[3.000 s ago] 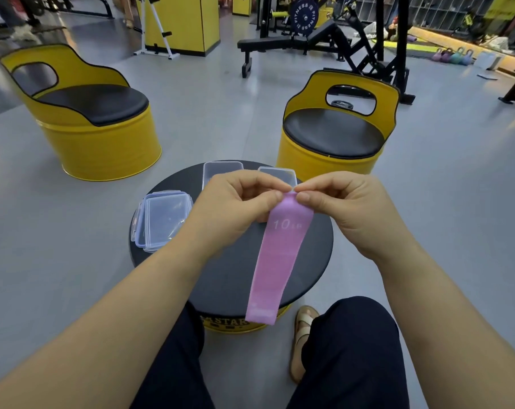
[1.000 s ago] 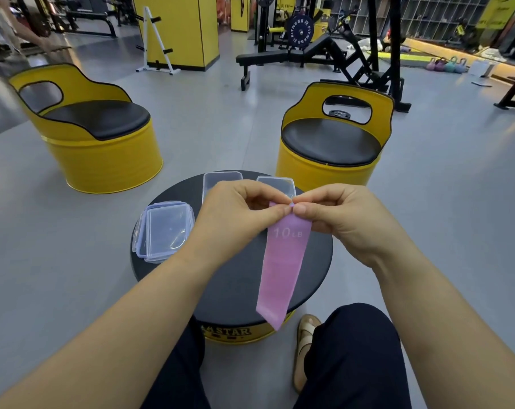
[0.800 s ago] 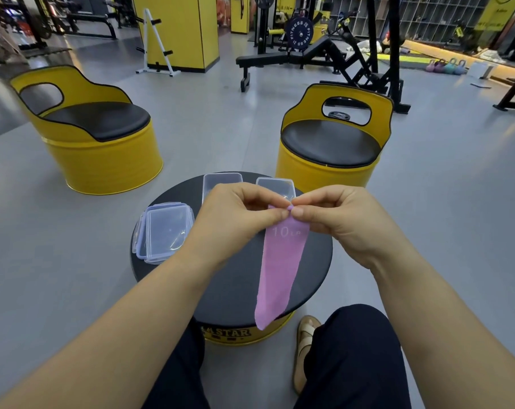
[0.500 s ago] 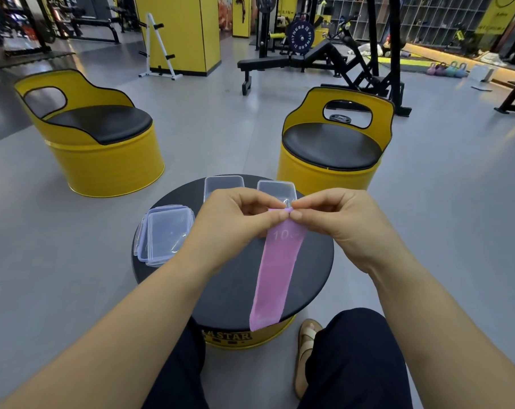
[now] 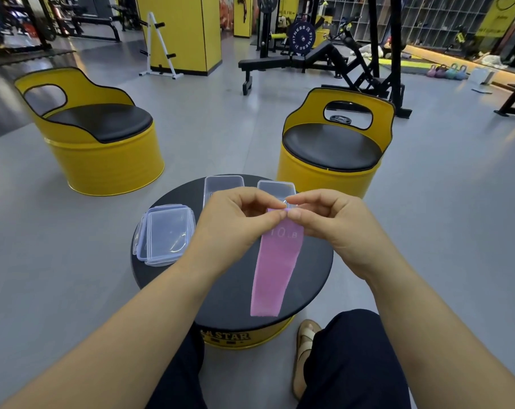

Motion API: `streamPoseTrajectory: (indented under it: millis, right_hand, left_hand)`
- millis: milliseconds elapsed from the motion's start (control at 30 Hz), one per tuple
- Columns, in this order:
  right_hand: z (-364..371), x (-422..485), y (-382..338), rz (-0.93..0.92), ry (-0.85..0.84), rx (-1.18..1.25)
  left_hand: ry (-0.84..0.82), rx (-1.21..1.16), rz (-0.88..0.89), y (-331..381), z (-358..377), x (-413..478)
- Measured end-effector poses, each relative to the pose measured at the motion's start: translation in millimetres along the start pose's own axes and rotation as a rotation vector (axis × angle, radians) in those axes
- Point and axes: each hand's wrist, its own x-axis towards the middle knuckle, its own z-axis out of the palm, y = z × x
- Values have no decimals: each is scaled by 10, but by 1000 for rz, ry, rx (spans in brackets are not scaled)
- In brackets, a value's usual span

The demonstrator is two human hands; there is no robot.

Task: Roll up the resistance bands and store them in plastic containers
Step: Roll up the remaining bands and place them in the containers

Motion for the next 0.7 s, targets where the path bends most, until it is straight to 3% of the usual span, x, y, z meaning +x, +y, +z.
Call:
streamPoseTrajectory:
  millis: [367, 700]
  right_hand:
    - [28, 6, -34, -74, 57, 11]
    - [-29, 22, -9, 36, 7, 133]
  left_hand:
    - [5, 25, 33, 9, -21, -7]
    - [-73, -109, -46, 15, -23, 11]
